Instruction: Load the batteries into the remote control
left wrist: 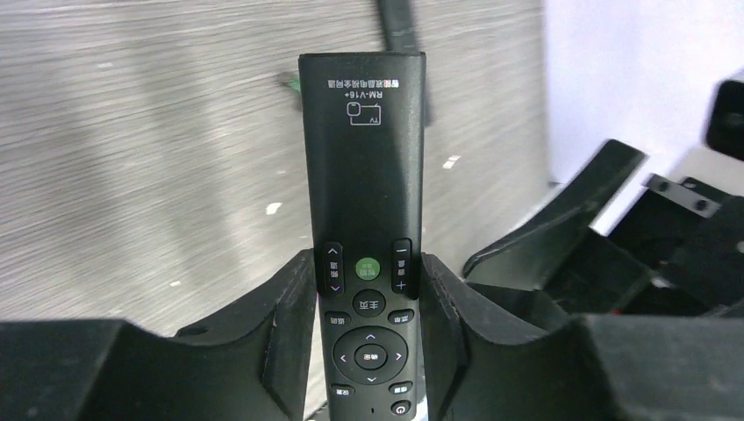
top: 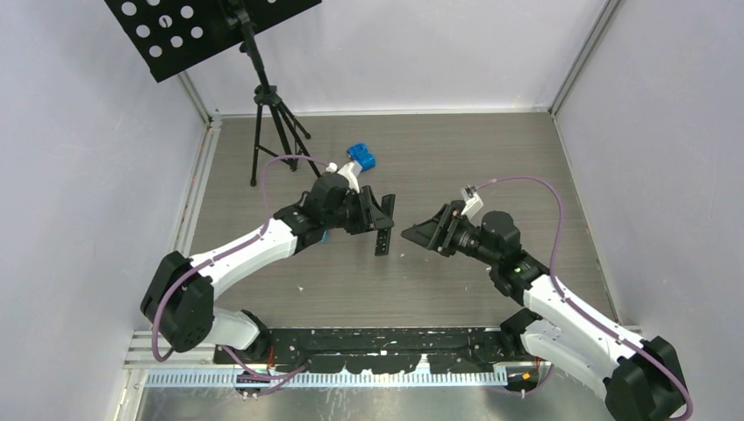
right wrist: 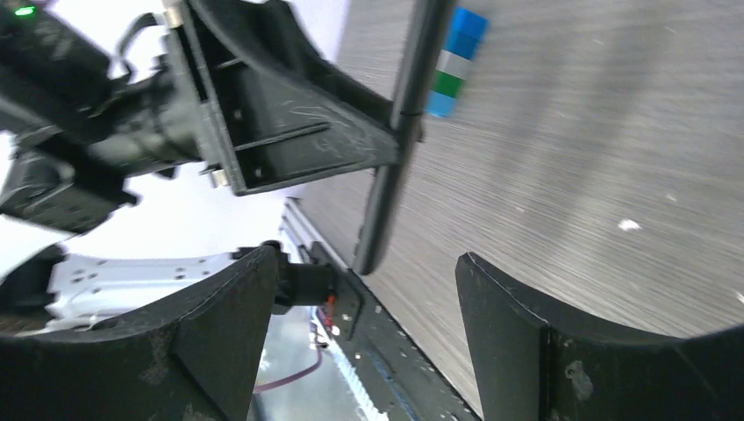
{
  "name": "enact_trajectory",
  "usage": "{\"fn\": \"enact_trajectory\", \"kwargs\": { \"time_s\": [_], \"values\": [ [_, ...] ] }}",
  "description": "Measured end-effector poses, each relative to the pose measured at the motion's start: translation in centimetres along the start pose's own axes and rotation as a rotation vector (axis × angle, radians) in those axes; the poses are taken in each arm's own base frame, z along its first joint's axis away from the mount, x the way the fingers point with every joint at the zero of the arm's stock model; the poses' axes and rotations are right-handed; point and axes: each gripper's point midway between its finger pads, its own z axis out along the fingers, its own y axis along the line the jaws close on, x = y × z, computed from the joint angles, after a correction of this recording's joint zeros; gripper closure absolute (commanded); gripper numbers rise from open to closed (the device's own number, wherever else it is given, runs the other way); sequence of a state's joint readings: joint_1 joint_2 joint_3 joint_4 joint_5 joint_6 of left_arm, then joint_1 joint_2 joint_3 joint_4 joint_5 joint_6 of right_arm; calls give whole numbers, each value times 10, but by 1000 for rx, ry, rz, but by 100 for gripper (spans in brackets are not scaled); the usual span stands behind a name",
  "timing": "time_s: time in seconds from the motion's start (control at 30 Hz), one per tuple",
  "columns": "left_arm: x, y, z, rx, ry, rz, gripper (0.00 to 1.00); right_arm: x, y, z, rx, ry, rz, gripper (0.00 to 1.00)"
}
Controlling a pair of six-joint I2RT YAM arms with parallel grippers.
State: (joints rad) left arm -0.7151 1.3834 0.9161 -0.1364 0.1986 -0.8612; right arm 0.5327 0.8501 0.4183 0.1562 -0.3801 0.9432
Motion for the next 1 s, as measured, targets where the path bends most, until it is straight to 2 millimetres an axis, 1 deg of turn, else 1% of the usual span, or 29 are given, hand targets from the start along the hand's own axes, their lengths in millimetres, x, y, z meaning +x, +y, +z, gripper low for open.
{"fn": "enact_trajectory", "kwargs": {
  "time_s": [0.03, 0.07, 0.13, 0.23, 0.37, 0.43, 0.57, 0.67, 0.73, 0.77, 0.8, 0.83, 0.9, 0.93, 1.0],
  "values": [
    [-3, -9, -3, 42, -1, -13, 72, -3, 11, -2, -43, -11, -6, 20],
    [-5, -17, -5, 75, -1, -20, 72, -5, 19, -4, -74, -19, -9, 20],
    [-9, -38, -11, 167, -1, -41, 73, -8, 33, -6, -131, -26, -11, 20],
    [-15, -67, -23, 292, -5, -57, 73, -6, 42, -5, -168, -10, 6, 19],
    [-22, -96, -37, 418, -11, -66, 73, 2, 50, 1, -206, 29, 29, 20],
    [-24, -104, -41, 458, -9, -69, 74, 3, 56, 2, -230, 35, 31, 24],
    [-26, -118, -49, 532, -2, -88, 74, -1, 74, 0, -299, 16, 20, 37],
    [-28, -123, -52, 566, -5, -97, 74, -5, 84, -3, -338, 1, 17, 47],
    [-29, -124, -52, 578, -8, -101, 74, -6, 88, -4, -353, -4, 19, 50],
    [-29, -123, -52, 580, -8, -102, 74, -7, 89, -4, -356, -6, 21, 47],
    [-29, -124, -52, 586, -9, -102, 75, -7, 90, -4, -358, -6, 25, 41],
    [-30, -124, -52, 588, -11, -103, 77, -7, 91, -4, -359, -5, 29, 33],
    [-30, -126, -53, 596, -9, -112, 80, -8, 91, -4, -361, -6, 29, 23],
    [-30, -127, -54, 602, -9, -113, 81, -8, 91, -4, -360, -7, 27, 19],
    [-32, -128, -56, 616, -12, -111, 82, -8, 90, -5, -356, -10, 17, 17]
  ]
}}
